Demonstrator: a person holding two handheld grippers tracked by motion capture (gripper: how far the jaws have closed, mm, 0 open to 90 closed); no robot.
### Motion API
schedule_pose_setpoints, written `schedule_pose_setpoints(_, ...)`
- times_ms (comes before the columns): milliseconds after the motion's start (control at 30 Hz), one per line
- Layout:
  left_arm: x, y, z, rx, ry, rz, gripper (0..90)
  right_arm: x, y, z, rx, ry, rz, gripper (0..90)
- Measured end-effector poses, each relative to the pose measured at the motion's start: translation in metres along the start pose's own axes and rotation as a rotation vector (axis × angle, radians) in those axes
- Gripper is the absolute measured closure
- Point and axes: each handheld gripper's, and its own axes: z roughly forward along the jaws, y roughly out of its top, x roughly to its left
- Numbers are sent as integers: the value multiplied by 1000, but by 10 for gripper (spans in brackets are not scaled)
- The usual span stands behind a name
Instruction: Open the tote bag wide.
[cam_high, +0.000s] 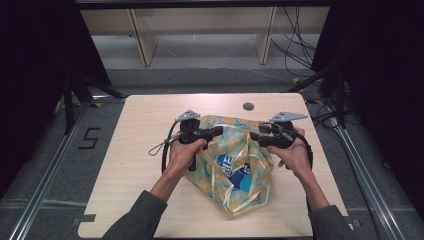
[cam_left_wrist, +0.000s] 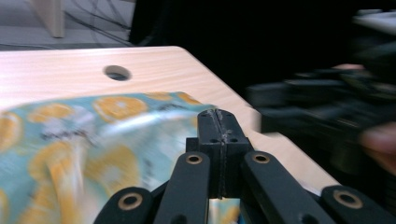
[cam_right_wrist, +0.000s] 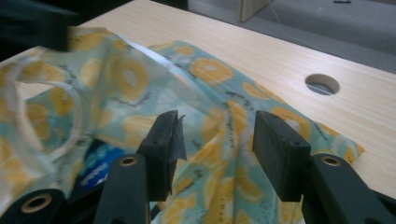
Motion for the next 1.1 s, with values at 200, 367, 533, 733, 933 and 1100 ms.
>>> schedule_pose_setpoints(200, 7, 2, 0, 18, 23, 4, 894, 14, 1, -16, -23, 7, -45, 511)
schedule_pose_setpoints(367, 6, 1, -12, 19, 12, 17, 894, 16, -4, -17, 21, 14, -66, 478)
schedule_pose_setpoints(533, 0, -1, -29, 29, -1, 60, 889, 28, -13, -25, 98, 28, -71, 448)
schedule_pose_setpoints(733, 3, -8, -41, 39, -4, 54, 856, 43, -28, -6, 244, -48, -129, 474)
schedule_pose_setpoints(933, -1, -11, -54, 67, -13, 91, 772, 19, -27, 21, 329, -113, -219, 900)
schedule_pose_setpoints(1100, 1, -17, -63, 93, -2, 79, 680, -9, -8, 24, 222, -175, -151, 900)
